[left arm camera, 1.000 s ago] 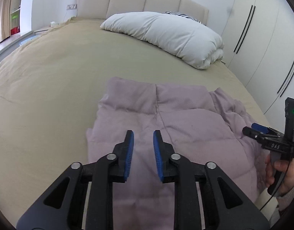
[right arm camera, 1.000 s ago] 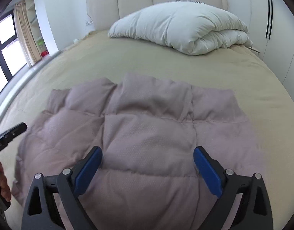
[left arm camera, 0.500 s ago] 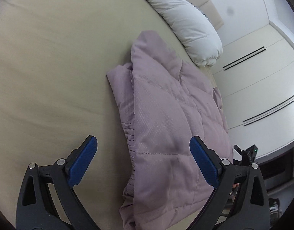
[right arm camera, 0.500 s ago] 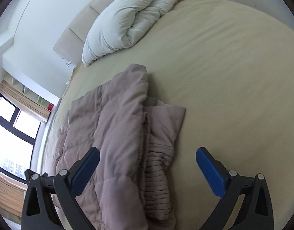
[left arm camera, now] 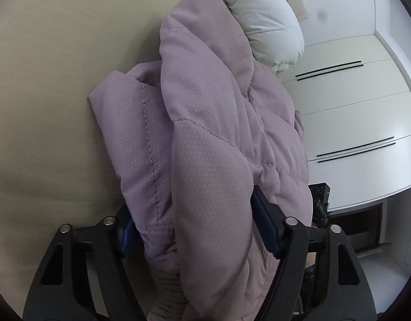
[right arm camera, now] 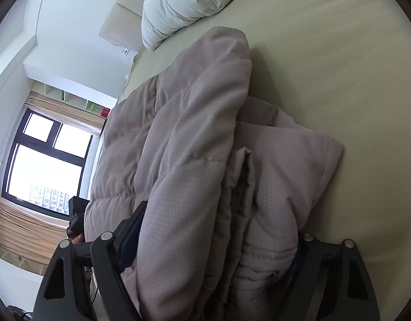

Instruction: Fold large clothes

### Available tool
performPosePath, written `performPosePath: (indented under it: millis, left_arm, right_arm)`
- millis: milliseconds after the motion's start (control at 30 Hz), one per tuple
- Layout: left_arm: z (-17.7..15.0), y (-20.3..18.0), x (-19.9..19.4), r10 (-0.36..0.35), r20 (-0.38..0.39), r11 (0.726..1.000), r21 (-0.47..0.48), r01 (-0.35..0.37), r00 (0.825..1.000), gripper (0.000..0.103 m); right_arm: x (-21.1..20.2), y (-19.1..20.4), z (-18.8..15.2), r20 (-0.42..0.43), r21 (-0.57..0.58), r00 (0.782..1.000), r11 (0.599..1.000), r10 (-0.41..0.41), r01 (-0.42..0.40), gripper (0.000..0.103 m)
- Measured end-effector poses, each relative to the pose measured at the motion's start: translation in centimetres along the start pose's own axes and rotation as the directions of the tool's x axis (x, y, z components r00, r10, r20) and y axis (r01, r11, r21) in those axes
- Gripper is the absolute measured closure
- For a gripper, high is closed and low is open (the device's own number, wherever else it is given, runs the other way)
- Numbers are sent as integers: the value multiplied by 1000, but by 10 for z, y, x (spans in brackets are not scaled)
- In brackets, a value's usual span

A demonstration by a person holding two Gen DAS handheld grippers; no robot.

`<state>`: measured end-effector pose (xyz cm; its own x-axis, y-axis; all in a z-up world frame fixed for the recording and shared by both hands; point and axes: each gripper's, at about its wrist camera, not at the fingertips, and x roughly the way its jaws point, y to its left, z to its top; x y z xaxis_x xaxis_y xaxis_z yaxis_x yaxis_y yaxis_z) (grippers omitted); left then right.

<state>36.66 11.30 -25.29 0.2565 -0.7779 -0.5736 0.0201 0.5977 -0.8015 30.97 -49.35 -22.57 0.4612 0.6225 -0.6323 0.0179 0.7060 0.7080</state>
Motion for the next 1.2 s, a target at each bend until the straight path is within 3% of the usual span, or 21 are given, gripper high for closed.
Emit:
performPosePath:
  millis: [167, 233, 367, 533, 700, 800, 867, 900, 1067, 1133, 1200]
  left_arm:
    - [-10, -11, -13, 12, 30, 999, 36, -14, 999, 63]
    - [-24, -16, -31, -11, 51, 999, 35, 9, 999, 67]
    - [-62, -27, -73, -38, 72, 998, 59, 33, 997, 73]
    - [-119, -34, -131, -38, 105, 996, 80, 30, 994, 74]
    - [-165, -20, -155, -22, 101, 998, 61, 16, 995, 74]
    - [-169, 4, -132, 21, 66, 1000, 9, -22, 998, 67]
    - [-166, 13, -115, 30, 78, 999, -27, -28, 997, 53]
    - [-165, 10, -107, 49, 82, 999, -12, -48, 995, 51]
    - [-163, 18, -92, 68, 108, 997, -36, -64, 992, 34]
    - [-165, 26, -92, 50, 121, 997, -68, -42, 991, 34]
    - [-174, 21, -103, 80, 158, 996, -52, -73, 984, 34]
  right_arm:
    - [-12, 20, -15, 47, -31, 998, 999, -35, 36, 47]
    - [-23, 38, -24, 79, -57, 995, 997, -54, 58, 54]
    - [-46, 85, -54, 114, -144, 989, 984, -90, 106, 58]
    - [-75, 136, -116, 129, -210, 990, 974, -55, 81, 59]
    - [-80, 127, -170, 84, -175, 996, 984, -25, 39, 58]
    - [-62, 75, -180, 59, -47, 997, 998, -41, 44, 49]
    - [-51, 38, -185, 74, 52, 997, 998, 19, -23, 44]
    - [-49, 27, -187, 95, 76, 994, 995, 55, -62, 44]
    - [-52, 23, -190, 132, 79, 990, 995, 42, -53, 42]
    - [-56, 21, -192, 123, 103, 991, 993, 49, -62, 39]
    - [-61, 32, -191, 132, 123, 991, 992, -5, -12, 35]
